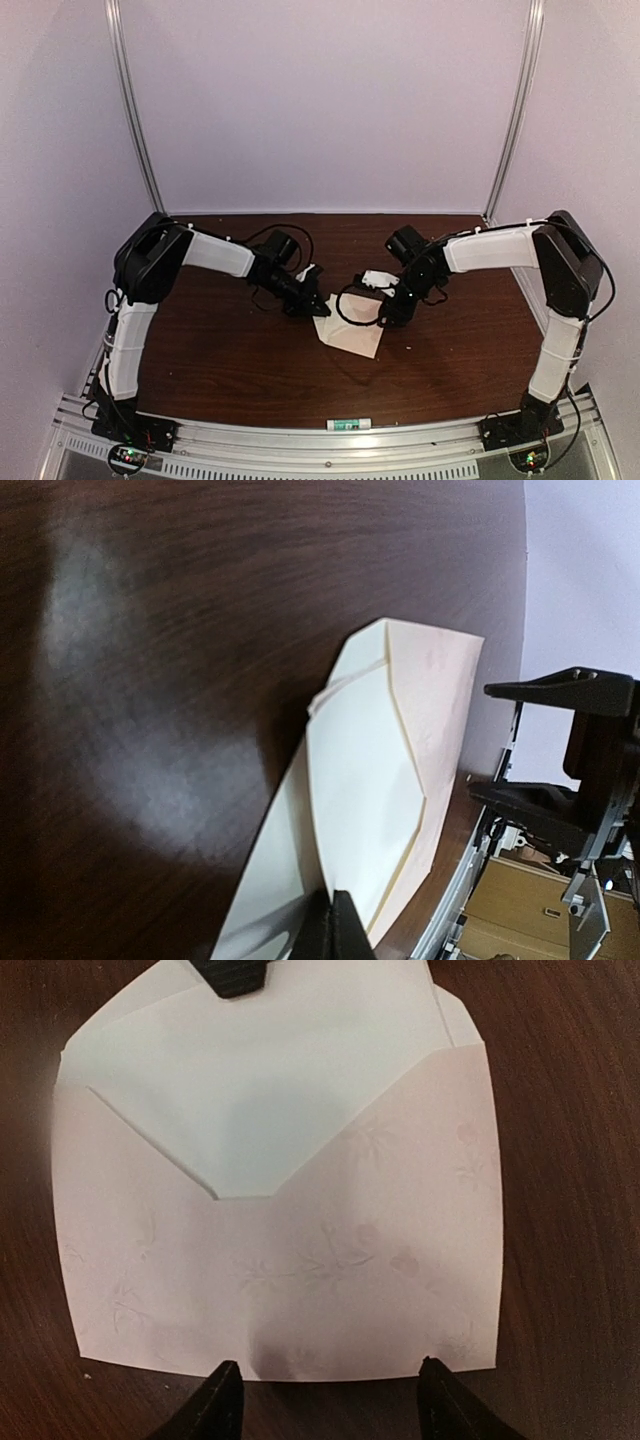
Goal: Place the letter into the envelope and seal it
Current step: Place the 1/2-folded letter in the envelope.
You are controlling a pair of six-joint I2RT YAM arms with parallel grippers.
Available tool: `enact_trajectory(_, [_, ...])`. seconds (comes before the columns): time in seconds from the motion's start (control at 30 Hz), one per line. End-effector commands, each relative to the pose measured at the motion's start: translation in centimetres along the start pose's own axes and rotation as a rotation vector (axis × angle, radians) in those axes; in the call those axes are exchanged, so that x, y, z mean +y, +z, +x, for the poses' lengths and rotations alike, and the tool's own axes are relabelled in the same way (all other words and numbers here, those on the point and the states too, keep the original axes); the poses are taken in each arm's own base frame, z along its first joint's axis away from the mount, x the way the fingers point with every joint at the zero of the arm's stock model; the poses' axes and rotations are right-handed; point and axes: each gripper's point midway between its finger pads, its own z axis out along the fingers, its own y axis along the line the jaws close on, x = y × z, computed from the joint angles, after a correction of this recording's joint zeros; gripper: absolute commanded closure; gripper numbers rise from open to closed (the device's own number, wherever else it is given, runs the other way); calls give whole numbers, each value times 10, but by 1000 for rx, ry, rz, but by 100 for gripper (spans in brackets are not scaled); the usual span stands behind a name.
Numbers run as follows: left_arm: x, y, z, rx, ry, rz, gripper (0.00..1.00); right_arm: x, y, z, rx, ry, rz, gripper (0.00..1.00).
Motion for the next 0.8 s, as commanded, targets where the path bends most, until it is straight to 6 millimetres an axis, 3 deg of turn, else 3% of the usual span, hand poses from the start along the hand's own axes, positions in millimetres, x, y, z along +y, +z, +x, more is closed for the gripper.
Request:
enact_trajectory(0.0, [-9,-9,1,-23,26,7,100,-4,-16,-16,-63,31,-29,44])
enact_trajectory(0.13, [-13,-11,-1,-42,26,13,100,39,-20,-21,-98,-86,-128,52])
enact_trajectory(0.3, [-14,-12,-2,-45,27,15,100,82,-11,-10,-62,-168,-259,79])
enact_trajectory(0.4, [-12,-12,-1,-42,24,13,100,92,-7,-4,-35,-187,-299,87])
enact_trajectory(0.77, [-13,-12,-2,-43,23,15,100,105,11,6,17,-208,-343,91])
